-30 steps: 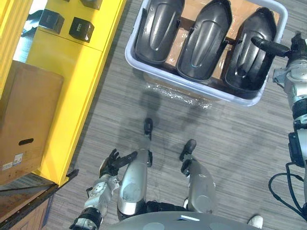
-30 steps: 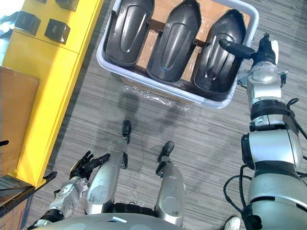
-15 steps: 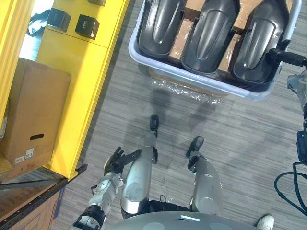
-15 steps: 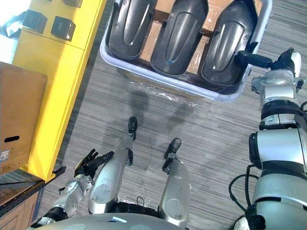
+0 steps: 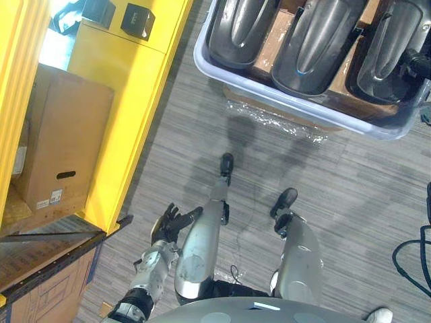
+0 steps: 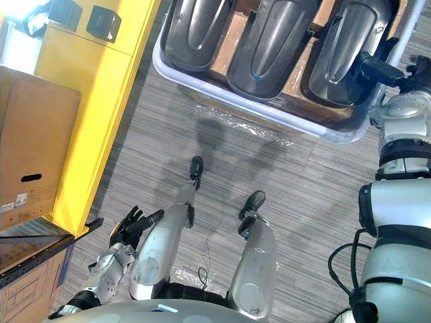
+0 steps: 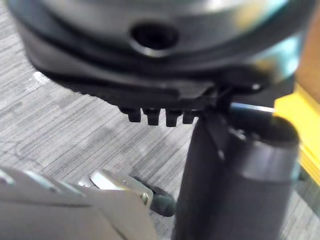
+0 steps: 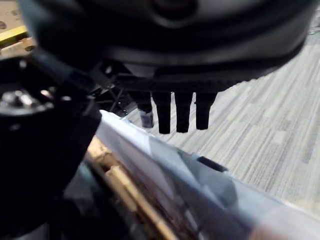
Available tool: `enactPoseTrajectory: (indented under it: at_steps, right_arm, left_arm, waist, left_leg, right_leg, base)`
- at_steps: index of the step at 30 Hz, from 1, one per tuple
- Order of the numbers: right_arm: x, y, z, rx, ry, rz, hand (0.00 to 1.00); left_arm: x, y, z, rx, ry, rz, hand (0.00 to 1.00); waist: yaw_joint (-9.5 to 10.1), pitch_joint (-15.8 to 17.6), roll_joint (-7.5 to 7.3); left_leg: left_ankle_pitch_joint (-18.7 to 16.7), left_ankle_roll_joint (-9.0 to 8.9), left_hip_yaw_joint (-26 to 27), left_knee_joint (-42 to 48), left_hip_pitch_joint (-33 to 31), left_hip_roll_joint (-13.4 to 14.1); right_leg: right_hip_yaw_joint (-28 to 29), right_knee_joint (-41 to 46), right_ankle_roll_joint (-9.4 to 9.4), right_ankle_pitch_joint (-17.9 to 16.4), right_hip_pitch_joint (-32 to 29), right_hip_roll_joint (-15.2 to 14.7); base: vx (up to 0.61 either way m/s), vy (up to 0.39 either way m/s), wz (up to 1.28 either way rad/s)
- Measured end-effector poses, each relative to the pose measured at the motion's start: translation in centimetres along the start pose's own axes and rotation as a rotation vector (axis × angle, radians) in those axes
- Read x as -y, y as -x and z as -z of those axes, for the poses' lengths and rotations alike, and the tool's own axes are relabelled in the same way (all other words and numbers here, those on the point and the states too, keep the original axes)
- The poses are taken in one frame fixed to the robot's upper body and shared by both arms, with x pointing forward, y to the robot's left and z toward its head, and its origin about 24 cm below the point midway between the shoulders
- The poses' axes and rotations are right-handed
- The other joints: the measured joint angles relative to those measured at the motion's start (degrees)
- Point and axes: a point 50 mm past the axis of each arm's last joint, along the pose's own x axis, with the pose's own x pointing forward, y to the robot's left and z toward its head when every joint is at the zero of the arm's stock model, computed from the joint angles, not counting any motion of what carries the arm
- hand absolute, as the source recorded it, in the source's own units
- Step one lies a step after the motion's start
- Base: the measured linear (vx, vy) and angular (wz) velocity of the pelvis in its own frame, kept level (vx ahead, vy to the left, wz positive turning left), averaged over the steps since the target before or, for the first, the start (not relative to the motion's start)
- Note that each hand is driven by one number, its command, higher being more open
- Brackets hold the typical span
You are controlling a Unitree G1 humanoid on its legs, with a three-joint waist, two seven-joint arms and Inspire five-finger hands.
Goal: Walk over and take three plastic housings, then place them on the shelf
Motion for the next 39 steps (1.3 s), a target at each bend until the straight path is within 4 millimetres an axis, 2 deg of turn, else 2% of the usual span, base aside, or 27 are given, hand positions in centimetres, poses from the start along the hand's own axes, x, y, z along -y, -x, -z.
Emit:
enactPoseTrajectory:
  at_steps: [3,5,9,13,23,29,32,34,36,37,39]
  right_arm:
    - [1.2,-0.2,0.2,0.007,0.072,0.045,0.00]
    - [1.4,-0.2,0.1,0.013,0.080,0.049,0.00]
    - [1.0,-0.2,0.0,0.034,0.152,0.018,0.00]
    - [0.8,-0.1,-1.2,0.090,0.169,0.017,0.00]
    - [0.1,0.3,-1.4,0.179,0.281,0.024,0.00]
    - [-1.3,1.1,-1.8,0.287,0.364,0.012,0.00]
    - [-1.9,2.0,-2.6,0.393,0.330,0.043,0.00]
    - [-1.8,2.8,-3.4,0.484,0.285,0.095,0.00]
    - [-1.7,3.3,-3.3,0.524,0.263,0.128,0.00]
    - [-2.1,3.9,-3.1,0.543,0.209,0.148,0.00]
    - [-3.0,4.9,-2.8,0.558,0.134,0.165,0.00]
  left_arm:
    - [0.0,0.0,0.0,0.000,0.000,0.006,1.00]
    - [0.0,0.0,0.0,-0.001,0.000,0.010,1.00]
    - [0.0,0.0,0.0,0.000,0.000,0.012,1.00]
    - [0.1,0.0,-0.1,0.004,0.000,0.015,1.00]
    - [-0.4,0.1,-0.1,0.002,0.023,0.000,1.00]
    - [-1.3,0.6,-0.2,0.033,0.055,-0.020,1.00]
    - [-1.5,1.2,-0.7,0.081,0.062,-0.026,1.00]
    - [-1.0,1.4,-1.9,0.140,0.079,-0.025,1.00]
    - [-0.6,1.5,-3.1,0.194,0.088,-0.023,1.00]
    - [-0.4,1.7,-4.5,0.263,0.075,-0.018,1.00]
    - [-0.1,2.2,-6.5,0.346,0.079,-0.002,1.00]
  waist:
    - [-0.02,0.0,0.00]
    - [-0.04,0.0,-0.01]
    - [-0.13,0.0,-0.02]
    - [0.02,0.1,-0.09]
    - [-0.31,0.4,-0.88]
    - [-0.60,0.4,-2.93]
    - [-1.31,0.5,-4.85]
    - [-1.88,0.5,-6.57]
    - [-2.01,0.4,-7.57]
    - [-2.34,0.3,-8.86]
    - [-3.15,-0.3,-10.23]
  left_leg:
    - [0.1,-0.08,-0.2,0.1,-0.1,0.1]
    - [0.1,0.03,-0.2,0.4,-0.1,0.3]
    - [0.1,-0.04,-0.2,1.0,-0.1,0.7]
    - [0.1,-0.08,-0.5,1.0,0.1,0.8]
    - [0.1,-0.09,-0.6,0.8,2.3,1.1]
    - [0.5,-0.52,-0.5,-0.8,5.3,1.7]
    - [0.9,-0.64,0.2,-3.0,8.5,1.9]
    - [0.9,-0.71,1.0,-3.6,10.9,2.0]
    - [0.6,-0.80,1.2,-3.6,12.5,2.1]
    - [0.4,-0.98,1.6,-3.7,14.3,2.2]
    - [-0.3,-1.08,1.8,-3.7,16.0,2.4]
  right_leg:
    - [-0.1,0.6,-0.16,-0.4,-0.2,0.0]
    - [-0.1,0.6,-0.27,-0.5,-0.1,0.1]
    - [-0.1,0.8,-0.43,-0.7,0.0,0.6]
    - [-0.1,0.9,-0.48,-0.7,0.3,0.9]
    - [-0.6,0.5,-0.41,-0.7,2.9,1.0]
    - [-0.7,-0.6,-0.44,-0.7,5.6,2.0]
    - [-0.7,-1.6,-0.36,-0.6,8.0,2.1]
    - [-0.3,-2.7,-0.20,-0.6,10.2,2.3]
    - [-0.2,-3.6,-0.01,-0.4,12.1,2.6]
    - [-0.2,-4.6,0.08,-0.3,14.4,3.0]
    - [-0.3,-5.9,0.11,-0.3,16.5,3.2]
  base:
    - [0.00,-0.049,0.02]
    - [0.00,-0.052,-0.03]
    - [0.00,-0.063,-0.04]
    - [-0.01,-0.053,0.03]
    - [0.00,-0.008,0.02]
    - [0.01,-0.028,0.00]
    - [0.05,-0.021,-0.06]
    - [0.05,-0.022,-0.11]
    - [0.07,-0.033,-0.07]
    - [0.07,-0.043,-0.02]
    - [0.06,-0.049,-0.01]
